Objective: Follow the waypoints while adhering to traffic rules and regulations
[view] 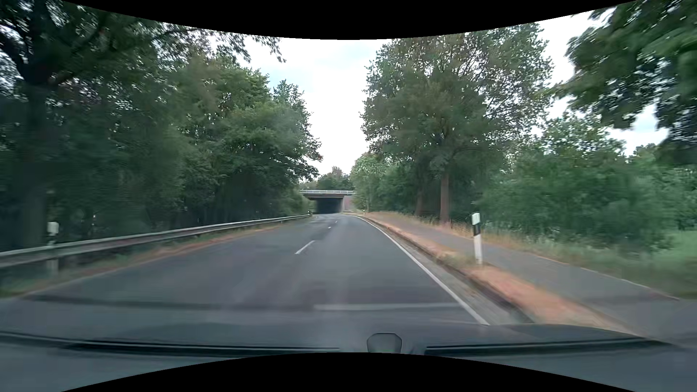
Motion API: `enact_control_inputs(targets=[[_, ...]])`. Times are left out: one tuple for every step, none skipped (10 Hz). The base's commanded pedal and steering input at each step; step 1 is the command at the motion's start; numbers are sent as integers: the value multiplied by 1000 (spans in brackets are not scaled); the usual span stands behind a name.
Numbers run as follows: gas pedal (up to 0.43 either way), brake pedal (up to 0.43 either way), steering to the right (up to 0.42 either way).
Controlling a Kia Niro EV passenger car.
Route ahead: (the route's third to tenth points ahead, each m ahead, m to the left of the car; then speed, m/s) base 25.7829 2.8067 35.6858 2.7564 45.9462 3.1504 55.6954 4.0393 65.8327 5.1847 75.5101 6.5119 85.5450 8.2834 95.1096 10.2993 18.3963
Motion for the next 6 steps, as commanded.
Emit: enact_control_inputs(targets=[[169, 0, -3], [169, 0, -3], [177, 0, -3], [177, 0, -3], [177, 0, -4], [177, 0, -4]])
